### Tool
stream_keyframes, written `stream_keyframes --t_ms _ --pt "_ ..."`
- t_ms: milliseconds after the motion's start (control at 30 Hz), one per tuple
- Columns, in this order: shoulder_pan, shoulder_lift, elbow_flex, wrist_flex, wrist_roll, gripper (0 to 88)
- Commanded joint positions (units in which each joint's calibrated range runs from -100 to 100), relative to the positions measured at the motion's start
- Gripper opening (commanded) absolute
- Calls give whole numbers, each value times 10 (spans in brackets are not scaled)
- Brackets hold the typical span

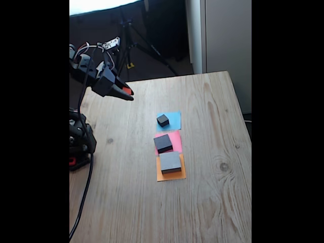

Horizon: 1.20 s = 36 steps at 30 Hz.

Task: Tower of hanoi

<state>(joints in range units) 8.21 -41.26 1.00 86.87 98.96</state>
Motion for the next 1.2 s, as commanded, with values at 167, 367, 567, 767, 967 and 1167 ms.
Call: stream_keyframes --t_ms 167,367,567,767,967,1167 --pt "46 -38 167 -121 10 11" --pt "55 -42 388 -361 10 10" --pt "64 -16 577 -620 10 10" --pt "78 67 607 -765 -23 10" --pt "103 169 622 -927 -11 10" --pt "121 220 659 -1024 10 10"
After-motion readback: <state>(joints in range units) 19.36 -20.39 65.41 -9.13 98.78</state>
